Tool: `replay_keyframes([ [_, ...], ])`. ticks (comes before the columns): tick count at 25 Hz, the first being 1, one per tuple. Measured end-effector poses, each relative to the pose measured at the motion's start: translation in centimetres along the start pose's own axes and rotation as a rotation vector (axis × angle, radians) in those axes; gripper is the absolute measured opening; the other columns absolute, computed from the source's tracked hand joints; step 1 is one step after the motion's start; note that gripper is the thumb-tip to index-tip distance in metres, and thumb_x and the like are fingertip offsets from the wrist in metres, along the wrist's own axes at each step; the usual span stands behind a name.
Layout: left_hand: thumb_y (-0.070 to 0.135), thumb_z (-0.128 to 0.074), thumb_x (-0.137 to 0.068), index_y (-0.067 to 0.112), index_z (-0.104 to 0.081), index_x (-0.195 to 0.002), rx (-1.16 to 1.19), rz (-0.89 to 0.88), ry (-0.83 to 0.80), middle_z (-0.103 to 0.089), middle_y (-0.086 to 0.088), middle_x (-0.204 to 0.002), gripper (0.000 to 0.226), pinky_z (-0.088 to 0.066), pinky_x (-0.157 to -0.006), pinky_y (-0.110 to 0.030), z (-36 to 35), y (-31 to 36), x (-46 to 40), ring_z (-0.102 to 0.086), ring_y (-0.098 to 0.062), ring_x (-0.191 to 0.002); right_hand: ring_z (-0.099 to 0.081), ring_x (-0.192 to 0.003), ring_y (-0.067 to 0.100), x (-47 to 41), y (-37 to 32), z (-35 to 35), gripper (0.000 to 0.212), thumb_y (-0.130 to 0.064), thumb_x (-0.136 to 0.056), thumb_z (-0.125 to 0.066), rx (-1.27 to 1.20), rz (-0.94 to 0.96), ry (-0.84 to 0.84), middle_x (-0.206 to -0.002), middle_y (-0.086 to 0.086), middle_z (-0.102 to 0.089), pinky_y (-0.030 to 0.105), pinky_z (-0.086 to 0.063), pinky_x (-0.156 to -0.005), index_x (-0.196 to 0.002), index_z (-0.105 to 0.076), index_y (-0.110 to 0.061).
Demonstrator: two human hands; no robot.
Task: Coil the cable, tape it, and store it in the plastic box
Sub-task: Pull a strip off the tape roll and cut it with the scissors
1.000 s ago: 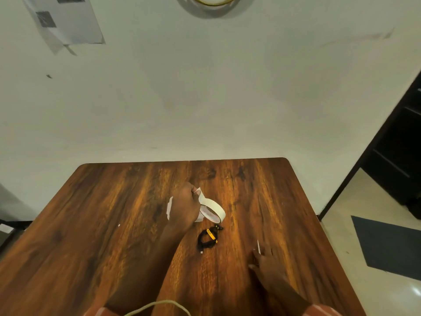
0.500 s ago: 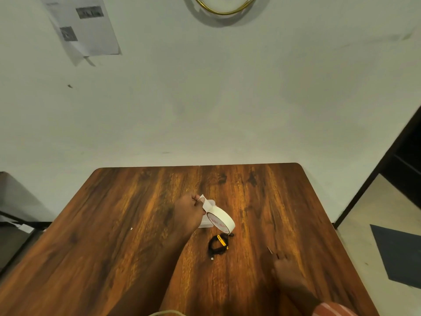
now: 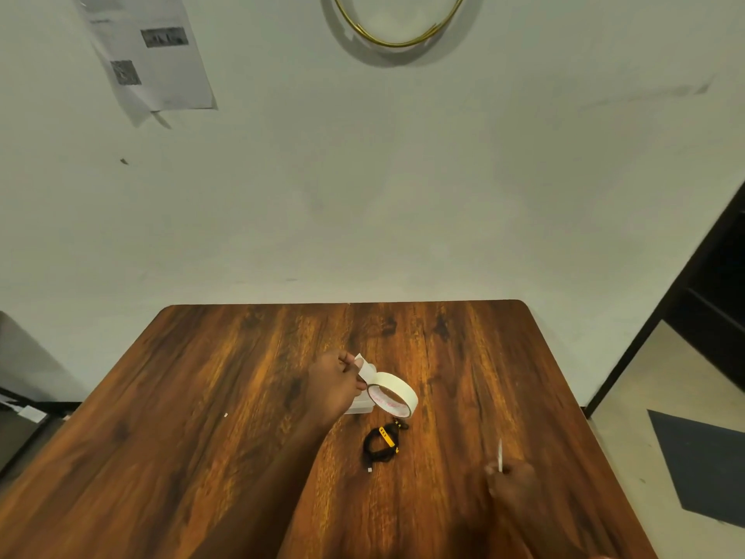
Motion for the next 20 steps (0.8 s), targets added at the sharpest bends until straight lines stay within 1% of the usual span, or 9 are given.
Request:
replay_keyframes([
  [1,0.023,-0.064,-0.094,0.020,-0.063,-0.088,0.001,0.004,0.002,-0.075,-0.005,-0.091,0.006,-0.064,-0.071,-0.041,-0.1,0.0,-0.1,-0.074,-0.011,-0.062,-0.062,-0.063,0.025,2.0,-2.0,-1.7,0.017,-0.008,-0.088,-0.068,-0.067,-0.024,-0.048,-0.078,0.021,-0.073,0.041,-0.054,-0.066,-0.071,-0.069,-0.012],
  [2,0.023,-0.063,-0.095,0.019,-0.063,-0.090,0.013,0.006,0.004,-0.075,-0.006,-0.091,0.006,-0.064,-0.071,-0.040,-0.3,0.1,-0.2,-0.074,-0.012,-0.063,-0.063,-0.067,0.024,2.8,-5.1,-1.1,0.013,-0.013,-0.091,-0.065,-0.194,-0.003,0.005,-0.081,0.015,-0.073,0.040,-0.054,-0.066,-0.080,-0.071,-0.013],
  [5,0.020,-0.061,-0.096,0.013,-0.064,-0.098,0.049,0.000,0.009,-0.075,-0.008,-0.095,0.007,-0.063,-0.067,-0.030,-0.4,0.6,-0.5,-0.074,-0.012,-0.066,-0.064,-0.075,0.018,5.9,-12.2,-3.6,0.016,-0.024,-0.096,-0.056,-0.247,0.149,-0.097,-0.083,0.000,-0.069,0.036,-0.053,-0.066,-0.098,-0.073,-0.025],
  [8,0.019,-0.061,-0.096,0.013,-0.064,-0.099,0.057,-0.011,0.020,-0.075,-0.007,-0.097,0.007,-0.057,-0.060,-0.017,-0.5,1.3,-0.6,-0.073,-0.010,-0.069,-0.058,-0.067,0.010,9.0,-16.9,-4.0,0.019,-0.024,-0.099,-0.052,-0.207,0.318,-0.136,-0.074,-0.009,-0.063,0.024,-0.046,-0.060,-0.102,-0.071,-0.027],
  [10,0.020,-0.060,-0.097,0.015,-0.063,-0.096,0.073,-0.020,0.029,-0.074,-0.006,-0.097,0.006,-0.056,-0.060,-0.017,-0.5,1.7,-0.5,-0.073,-0.011,-0.072,-0.062,-0.071,0.018,10.8,-17.8,-6.2,0.028,-0.020,-0.101,-0.045,-0.380,0.142,-0.350,-0.075,0.003,-0.064,0.028,-0.054,-0.060,-0.099,-0.072,-0.014],
  [11,0.020,-0.060,-0.097,0.016,-0.063,-0.095,0.087,-0.021,0.028,-0.074,-0.006,-0.098,0.006,-0.057,-0.062,-0.018,-0.5,1.8,-0.6,-0.073,-0.013,-0.074,-0.066,-0.079,0.025,11.8,-18.0,-7.3,0.031,-0.017,-0.101,-0.040,-0.533,0.012,-0.500,-0.081,0.010,-0.066,0.032,-0.058,-0.067,-0.103,-0.070,-0.007],
  [14,0.020,-0.060,-0.097,0.014,-0.063,-0.097,0.155,0.002,0.022,-0.073,-0.006,-0.099,0.007,-0.059,-0.064,-0.020,-0.6,1.8,-0.8,-0.074,-0.014,-0.076,-0.069,-0.102,0.034,13.3,-18.6,-9.1,0.036,-0.001,-0.094,-0.035,-0.812,-0.226,-0.781,-0.107,0.021,-0.073,0.037,-0.061,-0.078,-0.118,-0.062,0.001],
  [17,0.018,-0.058,-0.098,0.013,-0.062,-0.100,0.232,0.028,0.006,-0.072,-0.006,-0.098,0.007,-0.061,-0.064,-0.023,-0.7,1.9,-1.0,-0.075,-0.013,-0.075,-0.070,-0.104,0.036,12.9,-19.5,-9.2,0.030,0.010,-0.093,-0.046,-0.765,-0.183,-0.809,-0.108,0.024,-0.073,0.033,-0.063,-0.075,-0.118,-0.061,0.003],
  [20,0.016,-0.056,-0.098,0.012,-0.061,-0.100,0.265,0.011,-0.004,-0.073,-0.007,-0.095,0.007,-0.063,-0.069,-0.029,-0.8,2.8,-0.9,-0.076,-0.014,-0.074,-0.074,-0.090,0.033,12.6,-20.0,-9.5,0.023,0.001,-0.088,-0.064,-0.680,-0.129,-0.832,-0.091,0.019,-0.072,0.031,-0.063,-0.068,-0.111,-0.065,0.004],
])
Point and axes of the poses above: each hand's wrist, its own x-axis away from the middle knuckle, its own z-axis out of the back of the hand, y = z × x, the point moved 8 cm from there along -x, towards the middle knuckle
